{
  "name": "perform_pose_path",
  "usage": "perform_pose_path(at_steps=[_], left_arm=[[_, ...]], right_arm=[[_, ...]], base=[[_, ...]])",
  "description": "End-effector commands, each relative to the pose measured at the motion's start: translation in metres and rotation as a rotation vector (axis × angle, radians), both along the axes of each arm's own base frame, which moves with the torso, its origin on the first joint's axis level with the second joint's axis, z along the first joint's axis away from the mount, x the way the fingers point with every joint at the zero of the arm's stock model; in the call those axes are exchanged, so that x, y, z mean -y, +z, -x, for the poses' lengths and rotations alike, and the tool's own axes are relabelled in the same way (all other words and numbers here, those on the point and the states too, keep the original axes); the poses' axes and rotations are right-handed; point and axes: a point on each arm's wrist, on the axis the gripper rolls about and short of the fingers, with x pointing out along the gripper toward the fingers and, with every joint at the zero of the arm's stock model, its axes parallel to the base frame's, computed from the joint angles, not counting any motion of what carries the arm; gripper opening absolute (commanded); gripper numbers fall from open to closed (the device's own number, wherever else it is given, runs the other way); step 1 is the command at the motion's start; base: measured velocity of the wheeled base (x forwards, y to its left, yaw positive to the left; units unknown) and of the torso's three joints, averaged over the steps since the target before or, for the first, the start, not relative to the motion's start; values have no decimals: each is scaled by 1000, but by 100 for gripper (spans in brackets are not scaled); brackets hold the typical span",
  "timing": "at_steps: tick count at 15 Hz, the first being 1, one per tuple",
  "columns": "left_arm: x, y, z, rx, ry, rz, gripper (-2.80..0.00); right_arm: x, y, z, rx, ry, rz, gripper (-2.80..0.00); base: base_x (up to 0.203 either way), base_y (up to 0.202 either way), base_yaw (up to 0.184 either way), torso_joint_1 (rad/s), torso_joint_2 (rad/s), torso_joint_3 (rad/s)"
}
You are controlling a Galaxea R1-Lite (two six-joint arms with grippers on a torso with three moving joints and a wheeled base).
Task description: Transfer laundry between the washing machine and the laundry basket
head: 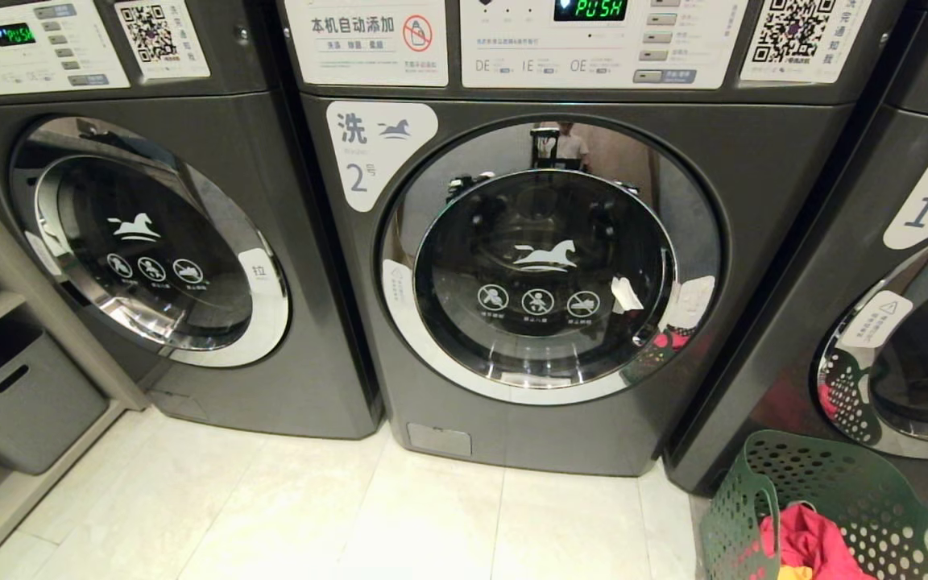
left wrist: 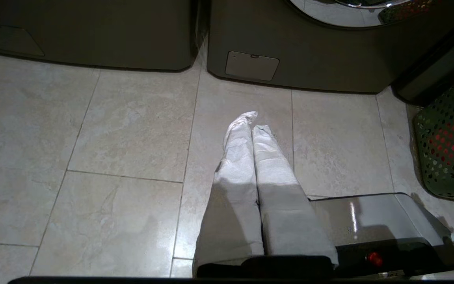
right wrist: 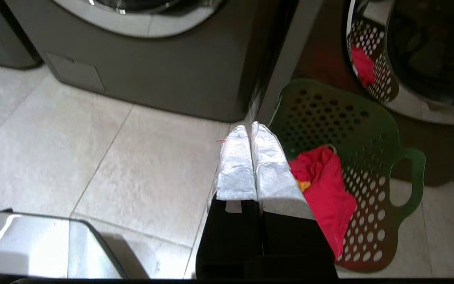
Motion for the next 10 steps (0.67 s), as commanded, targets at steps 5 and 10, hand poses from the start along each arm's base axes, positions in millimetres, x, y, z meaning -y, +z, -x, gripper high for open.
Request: perform_pose_path(at_steps=[5, 10], left_arm=[[-6, -16, 0, -50, 191, -143, -280], [-6, -18, 10, 68, 57, -136, -280]], right_arm=[[0, -2, 7, 144, 10, 5, -280], [0, -2, 7, 144, 12, 0, -280]], base=[[0, 0, 0, 0, 0, 0], [0, 0, 0, 0, 0, 0]])
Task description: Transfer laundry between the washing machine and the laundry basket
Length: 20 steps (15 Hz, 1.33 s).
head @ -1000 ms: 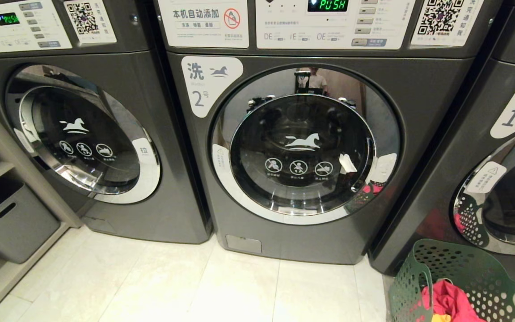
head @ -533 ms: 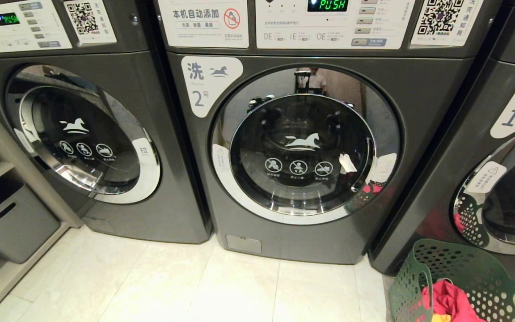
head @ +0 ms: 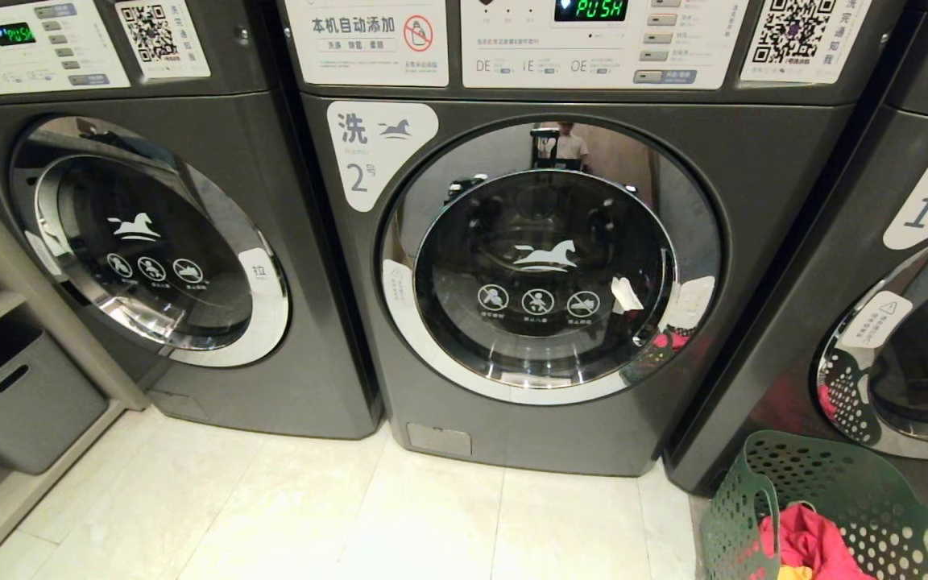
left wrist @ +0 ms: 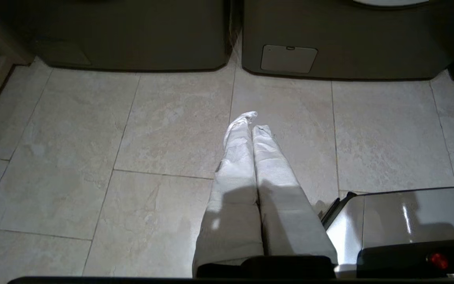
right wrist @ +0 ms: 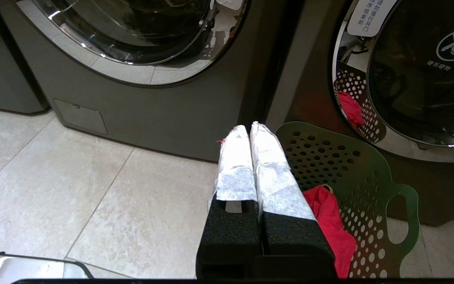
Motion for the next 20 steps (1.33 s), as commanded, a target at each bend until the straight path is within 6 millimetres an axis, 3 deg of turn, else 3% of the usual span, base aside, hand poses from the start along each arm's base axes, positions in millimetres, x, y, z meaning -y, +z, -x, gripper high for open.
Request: perform_pose_path(at_steps=[1, 4, 12, 16, 20], left_arm=[[0, -2, 11, 138, 1, 1, -280], [-1, -4, 17, 287, 44, 3, -280], [-1, -5, 13, 346, 51, 7, -280], [-1, -5, 13, 349, 50, 10, -280], [-1, -5, 13, 350, 59, 36, -280]], right_arm=[[0, 0, 0, -1, 3, 8, -280], [0, -1, 0, -6, -1, -8, -280], [1, 6, 0, 64, -24, 19, -280], [0, -1, 1, -40, -11, -40, -280], [0, -1, 1, -39, -10, -31, -280]], base=[[0, 0, 0, 0, 0, 0], [0, 0, 0, 0, 0, 0], [0, 0, 0, 0, 0, 0], [0, 0, 0, 0, 0, 0], [0, 0, 0, 0, 0, 0]])
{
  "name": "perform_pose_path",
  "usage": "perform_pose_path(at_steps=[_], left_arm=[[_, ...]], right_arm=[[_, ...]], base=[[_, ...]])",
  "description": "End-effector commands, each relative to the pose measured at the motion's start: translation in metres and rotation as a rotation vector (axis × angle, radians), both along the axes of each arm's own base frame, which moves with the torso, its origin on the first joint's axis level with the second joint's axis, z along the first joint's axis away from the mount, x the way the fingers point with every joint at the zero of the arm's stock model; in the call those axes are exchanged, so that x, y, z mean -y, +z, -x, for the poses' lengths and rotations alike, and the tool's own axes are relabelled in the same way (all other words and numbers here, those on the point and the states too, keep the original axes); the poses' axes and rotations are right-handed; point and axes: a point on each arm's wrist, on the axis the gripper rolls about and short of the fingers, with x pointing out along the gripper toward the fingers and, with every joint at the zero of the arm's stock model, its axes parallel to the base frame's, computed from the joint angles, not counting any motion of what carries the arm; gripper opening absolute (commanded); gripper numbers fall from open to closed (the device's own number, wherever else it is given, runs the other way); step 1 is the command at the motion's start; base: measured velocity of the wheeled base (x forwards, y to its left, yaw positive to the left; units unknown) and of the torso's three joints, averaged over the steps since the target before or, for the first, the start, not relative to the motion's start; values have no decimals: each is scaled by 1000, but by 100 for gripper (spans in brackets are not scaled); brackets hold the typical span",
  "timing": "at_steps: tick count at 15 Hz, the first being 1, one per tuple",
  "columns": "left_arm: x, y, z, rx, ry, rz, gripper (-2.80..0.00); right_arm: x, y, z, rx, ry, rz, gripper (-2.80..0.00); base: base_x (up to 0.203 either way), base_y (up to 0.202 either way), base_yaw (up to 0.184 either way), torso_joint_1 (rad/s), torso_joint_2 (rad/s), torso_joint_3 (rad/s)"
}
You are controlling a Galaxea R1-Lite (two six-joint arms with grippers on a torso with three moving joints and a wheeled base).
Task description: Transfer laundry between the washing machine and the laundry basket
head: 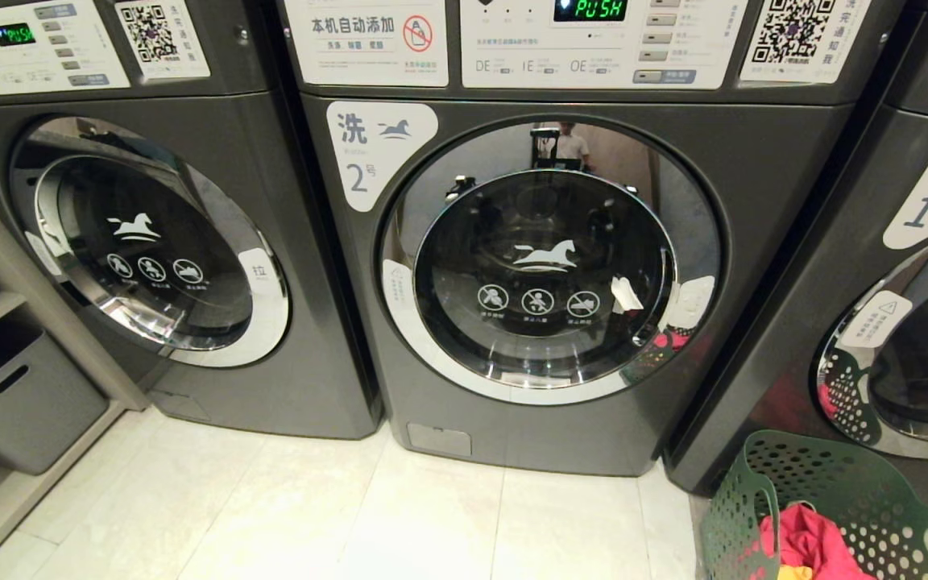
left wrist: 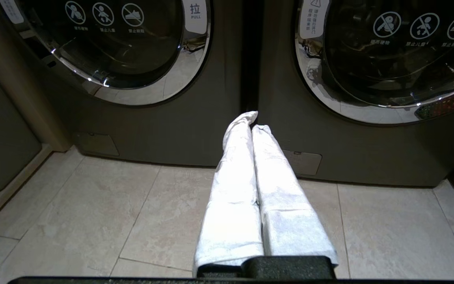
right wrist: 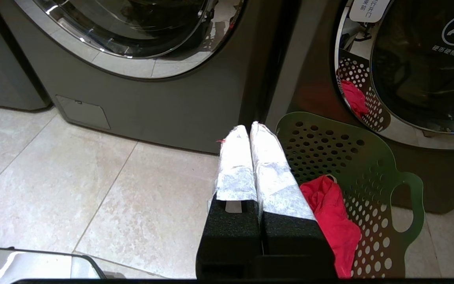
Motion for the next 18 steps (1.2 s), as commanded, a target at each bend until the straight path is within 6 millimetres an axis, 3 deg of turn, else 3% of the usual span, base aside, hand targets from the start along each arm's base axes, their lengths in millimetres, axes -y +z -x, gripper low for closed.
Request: perform_pose_path(at_steps=[1, 18], left_arm=[[0, -11, -3, -38, 3, 19, -280], [0, -11, -3, -40, -17, -25, -280]], right_arm=[[0, 0, 0, -5, 0, -4, -280], [0, 0, -1, 24, -2, 3, -280]], base=[[0, 0, 0, 0, 0, 0], [0, 0, 0, 0, 0, 0]])
